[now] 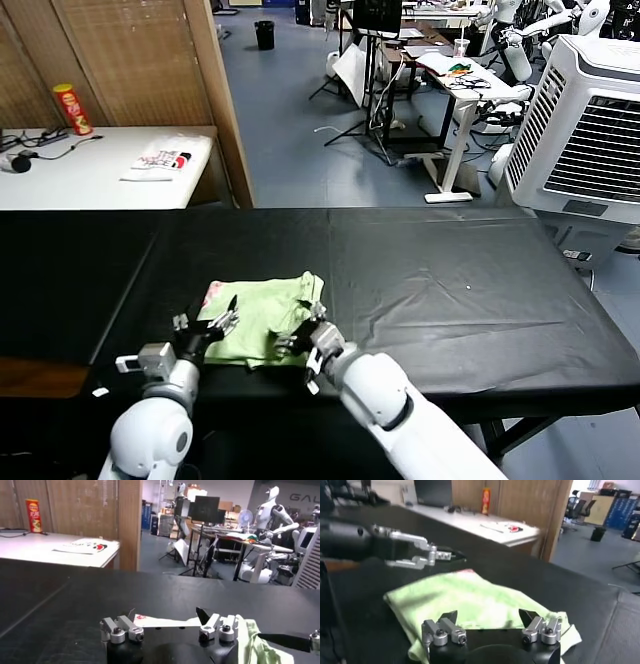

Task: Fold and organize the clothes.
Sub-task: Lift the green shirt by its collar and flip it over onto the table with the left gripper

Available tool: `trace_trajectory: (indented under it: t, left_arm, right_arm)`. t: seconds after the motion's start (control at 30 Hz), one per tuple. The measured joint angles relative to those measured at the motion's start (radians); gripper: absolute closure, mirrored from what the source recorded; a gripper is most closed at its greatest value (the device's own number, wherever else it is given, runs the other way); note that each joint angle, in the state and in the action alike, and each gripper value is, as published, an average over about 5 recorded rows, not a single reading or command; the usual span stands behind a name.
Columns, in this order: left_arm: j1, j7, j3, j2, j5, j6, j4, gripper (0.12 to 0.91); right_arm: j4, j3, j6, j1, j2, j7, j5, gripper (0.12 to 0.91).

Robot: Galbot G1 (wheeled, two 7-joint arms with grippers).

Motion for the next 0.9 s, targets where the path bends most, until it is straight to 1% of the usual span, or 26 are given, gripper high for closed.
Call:
trace_trajectory:
  t: [0.1, 0.2, 0.27, 0.33, 0.4, 0.43, 0.5, 0.57, 0.67, 0.73, 0.8, 0.9]
  left_arm:
    - [-0.007, 0.002, -0.005, 0.001, -0.003, -0.005, 0.014, 0.232]
    - [-0.016, 0.01, -0.012, 0.003, -0.009, -0.015, 0.032, 0.232]
    - [-0.023, 0.019, -0.019, 0.002, -0.018, -0.023, 0.045, 0.232]
    - [-0.03, 0.026, -0.03, 0.0, -0.029, -0.03, 0.061, 0.232]
    - [-0.035, 0.028, -0.043, 0.0, -0.04, -0.034, 0.076, 0.232]
    - [-0.036, 0.028, -0.048, 0.0, -0.044, -0.034, 0.081, 0.232]
    - [-0.034, 0.028, -0.055, 0.003, -0.048, -0.035, 0.087, 0.232]
    - [-0.031, 0.028, -0.057, 0.004, -0.044, -0.035, 0.089, 0.232]
    - [-0.027, 0.027, -0.055, -0.001, -0.035, -0.034, 0.089, 0.232]
    - [-0.023, 0.027, -0.054, -0.006, -0.029, -0.034, 0.091, 0.232]
    - [-0.019, 0.027, -0.055, -0.009, -0.025, -0.034, 0.093, 0.232]
    - [-0.015, 0.027, -0.055, -0.013, -0.02, -0.035, 0.097, 0.232]
  right_arm:
    - [0.044, 0.045, -0.025, -0.049, -0.015, 0.042, -0.042, 0.227]
    - [0.094, 0.105, -0.024, -0.118, -0.034, 0.066, -0.066, 0.227]
    - [0.127, 0.145, -0.007, -0.167, -0.041, 0.077, -0.057, 0.227]
    - [0.151, 0.18, 0.026, -0.209, -0.04, 0.084, -0.028, 0.227]
    - [0.167, 0.202, 0.067, -0.238, -0.034, 0.075, 0.005, 0.227]
    - [0.171, 0.207, 0.086, -0.246, -0.03, 0.063, 0.02, 0.227]
    - [0.174, 0.206, 0.113, -0.252, -0.019, 0.026, 0.04, 0.227]
    - [0.172, 0.196, 0.124, -0.246, -0.008, -0.013, 0.054, 0.227]
    - [0.155, 0.17, 0.129, -0.222, 0.009, -0.052, 0.061, 0.227]
    - [0.134, 0.149, 0.13, -0.198, 0.02, -0.061, 0.061, 0.227]
    - [0.109, 0.126, 0.13, -0.173, 0.031, -0.061, 0.051, 0.227]
    - [0.069, 0.097, 0.113, -0.144, 0.05, -0.041, 0.013, 0.227]
